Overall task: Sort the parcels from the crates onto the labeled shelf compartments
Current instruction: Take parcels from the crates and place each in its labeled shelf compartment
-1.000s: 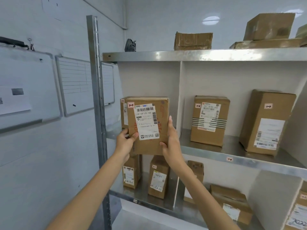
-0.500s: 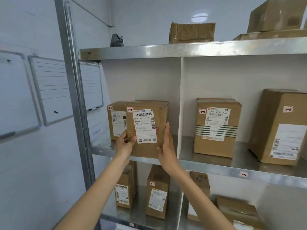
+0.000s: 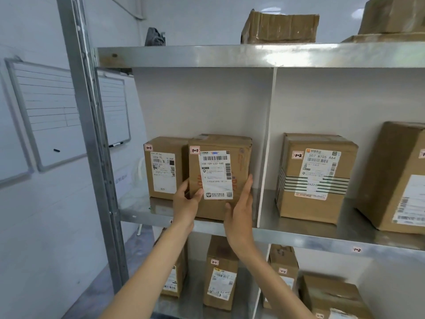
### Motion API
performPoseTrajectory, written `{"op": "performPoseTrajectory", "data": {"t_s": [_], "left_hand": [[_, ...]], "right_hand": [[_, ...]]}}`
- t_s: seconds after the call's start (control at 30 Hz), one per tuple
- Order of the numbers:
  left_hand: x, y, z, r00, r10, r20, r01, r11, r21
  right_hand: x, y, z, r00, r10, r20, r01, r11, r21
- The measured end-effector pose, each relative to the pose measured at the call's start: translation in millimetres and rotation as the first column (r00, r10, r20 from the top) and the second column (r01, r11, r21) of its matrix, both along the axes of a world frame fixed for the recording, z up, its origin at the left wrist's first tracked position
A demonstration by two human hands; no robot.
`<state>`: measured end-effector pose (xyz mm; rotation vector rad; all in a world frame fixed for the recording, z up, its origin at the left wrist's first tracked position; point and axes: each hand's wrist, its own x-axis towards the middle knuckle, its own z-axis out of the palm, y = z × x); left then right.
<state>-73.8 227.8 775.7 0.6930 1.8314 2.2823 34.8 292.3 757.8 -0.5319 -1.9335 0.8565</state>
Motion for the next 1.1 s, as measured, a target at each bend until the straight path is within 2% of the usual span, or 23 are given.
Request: {"op": "performPoseTrajectory", "data": {"t_s": [0.23, 0.53, 0.8, 0.97, 1.1], "left_hand": [[-2.0, 15.7, -0.5, 0.997, 0.045, -0.055, -0.047, 0.998, -0.038], [-6.5, 27.3, 4.1, 0.995, 0.031, -0.095, -0.037, 0.997, -0.062], [-8.4, 28.6, 16.8, 0.973, -0.004, -0.231, -0.051, 0.971, -0.234], [-6.3, 10.5, 11.2, 0.922, -0.115, -0.369, -0.012, 0.946, -0.325], [9.1, -3.0, 2.7, 0.874, -0.025, -0.485, -0.096, 0.970, -0.224]], "right_hand": [[-20.0, 8.2, 0.4, 0.993, -0.104, -0.049, 0.105, 0.994, 0.020], [-30.7, 23.9, 4.0, 0.986, -0.167, 0.024, 0.167, 0.986, 0.024], [-22.7, 26.6, 14.4, 0.982, -0.153, 0.108, 0.160, 0.985, -0.057], [-10.2, 9.3, 10.3, 0.955, -0.180, 0.235, 0.177, 0.984, 0.035], [1.5, -16.1, 2.6, 0.955, -0.190, 0.227, 0.137, 0.964, 0.230]]}}
